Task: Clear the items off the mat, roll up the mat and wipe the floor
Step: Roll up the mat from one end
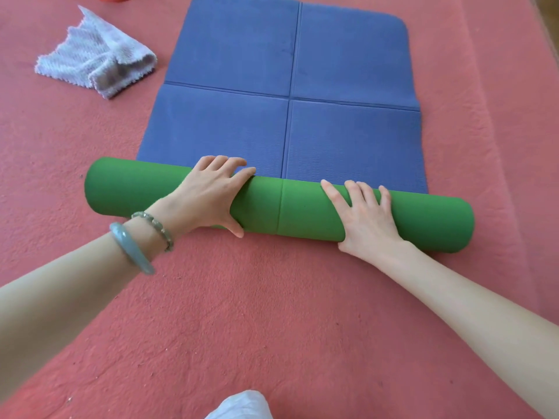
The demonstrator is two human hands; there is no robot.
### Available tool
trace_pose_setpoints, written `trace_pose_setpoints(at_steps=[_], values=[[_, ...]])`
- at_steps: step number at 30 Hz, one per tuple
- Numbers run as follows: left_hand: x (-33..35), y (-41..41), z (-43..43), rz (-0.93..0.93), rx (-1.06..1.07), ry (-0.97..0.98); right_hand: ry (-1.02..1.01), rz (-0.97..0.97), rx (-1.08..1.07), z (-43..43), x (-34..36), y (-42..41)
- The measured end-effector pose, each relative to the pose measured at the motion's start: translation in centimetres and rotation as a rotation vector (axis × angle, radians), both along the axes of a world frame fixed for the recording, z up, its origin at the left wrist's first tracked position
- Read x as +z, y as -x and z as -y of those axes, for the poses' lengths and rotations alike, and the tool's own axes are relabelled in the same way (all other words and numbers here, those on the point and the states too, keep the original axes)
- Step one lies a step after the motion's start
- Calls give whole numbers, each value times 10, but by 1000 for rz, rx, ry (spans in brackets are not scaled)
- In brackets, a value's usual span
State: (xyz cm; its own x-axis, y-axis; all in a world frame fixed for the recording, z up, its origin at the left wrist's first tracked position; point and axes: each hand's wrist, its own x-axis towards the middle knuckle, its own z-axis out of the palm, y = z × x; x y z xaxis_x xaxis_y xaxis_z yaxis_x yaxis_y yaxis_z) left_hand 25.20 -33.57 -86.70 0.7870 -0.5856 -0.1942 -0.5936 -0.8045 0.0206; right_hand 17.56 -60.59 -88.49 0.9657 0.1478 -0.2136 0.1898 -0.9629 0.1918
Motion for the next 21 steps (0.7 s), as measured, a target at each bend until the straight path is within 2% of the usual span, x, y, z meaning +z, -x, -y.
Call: trace_pose_setpoints(at_steps=[4, 8, 18, 21], values=[[-22, 30, 4, 131, 53, 14, -25, -78, 5, 1, 6, -7], [-38, 21, 7, 257, 53, 66, -66, -153, -11, 4, 14, -21], [-17, -22, 14, 34, -5, -9, -42, -27, -53, -10, 4, -24], [-15, -20, 14, 121, -2, -100, -47, -29, -47, -9, 4, -31]])
